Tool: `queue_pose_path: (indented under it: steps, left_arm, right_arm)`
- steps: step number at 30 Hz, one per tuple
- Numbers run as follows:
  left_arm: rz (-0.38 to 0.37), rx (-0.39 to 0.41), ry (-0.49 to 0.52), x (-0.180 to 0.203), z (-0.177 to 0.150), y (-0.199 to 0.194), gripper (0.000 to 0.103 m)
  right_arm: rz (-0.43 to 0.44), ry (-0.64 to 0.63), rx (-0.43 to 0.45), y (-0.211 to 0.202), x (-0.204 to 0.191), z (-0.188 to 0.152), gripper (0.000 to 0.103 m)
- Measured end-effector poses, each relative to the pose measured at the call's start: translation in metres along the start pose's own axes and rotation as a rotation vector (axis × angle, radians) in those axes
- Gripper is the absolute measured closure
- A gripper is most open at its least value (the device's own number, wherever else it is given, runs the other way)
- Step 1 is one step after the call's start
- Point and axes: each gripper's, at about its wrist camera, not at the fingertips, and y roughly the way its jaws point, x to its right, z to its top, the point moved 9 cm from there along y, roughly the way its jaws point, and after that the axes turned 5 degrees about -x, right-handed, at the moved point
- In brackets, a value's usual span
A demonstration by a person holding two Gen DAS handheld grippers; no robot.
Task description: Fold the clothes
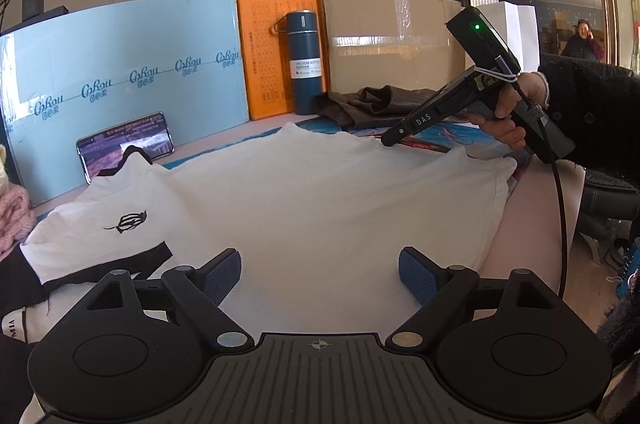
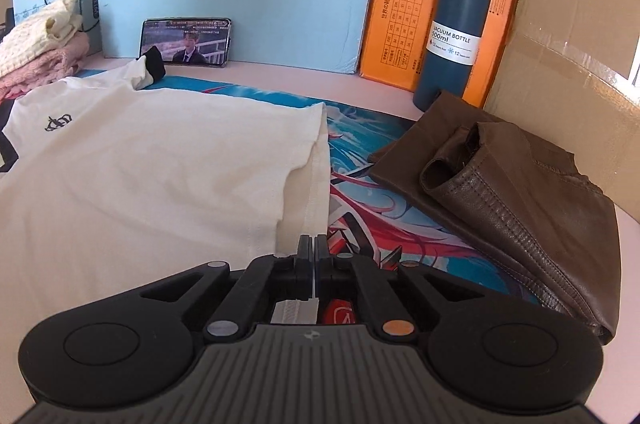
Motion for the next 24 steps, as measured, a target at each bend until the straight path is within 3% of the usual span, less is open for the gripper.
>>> queue_pose_path:
  steps: [3, 5, 8, 12, 15, 19, 22, 24]
  left_arm:
    - [-0.009, -0.003, -0.010, 0.000, 0.000, 0.001, 0.014]
    - [-0.010, 0.000, -0.016, -0.001, 0.000, 0.000, 0.014]
    - [-0.009, 0.001, -0.022, -0.001, 0.000, 0.000, 0.014]
    - [-0.014, -0.002, -0.023, -0.002, 0.000, 0.000, 0.014]
    - [-0.015, -0.001, -0.022, -0.001, 0.000, 0.000, 0.014]
    - [0.005, 0.042, -0.014, -0.001, 0.001, -0.009, 0.014]
    - [0.034, 0.106, -0.011, -0.003, 0.002, -0.032, 0.014]
    - [0.111, 0.103, -0.004, -0.010, -0.003, -0.050, 0.014]
  right_arm:
    - [0.104, 0.097, 0.033, -0.003, 0.002, 0.015, 0.092]
    - [0.154, 0.144, 0.044, 0.001, 0.000, 0.025, 0.070]
    - [0.209, 0.185, 0.025, 0.015, -0.006, 0.035, 0.068]
    - [0.103, 0.104, -0.028, 0.037, -0.010, 0.032, 0.073]
    - [-0.025, 0.037, -0.004, 0.036, -0.003, 0.031, 0.073]
    - [-0.010, 0.072, 0.080, 0.006, 0.003, 0.032, 0.070]
    - [0.021, 0.052, 0.192, -0.036, -0.009, 0.027, 0.048]
    - [0.055, 0.036, 0.275, -0.069, -0.020, 0.021, 0.037]
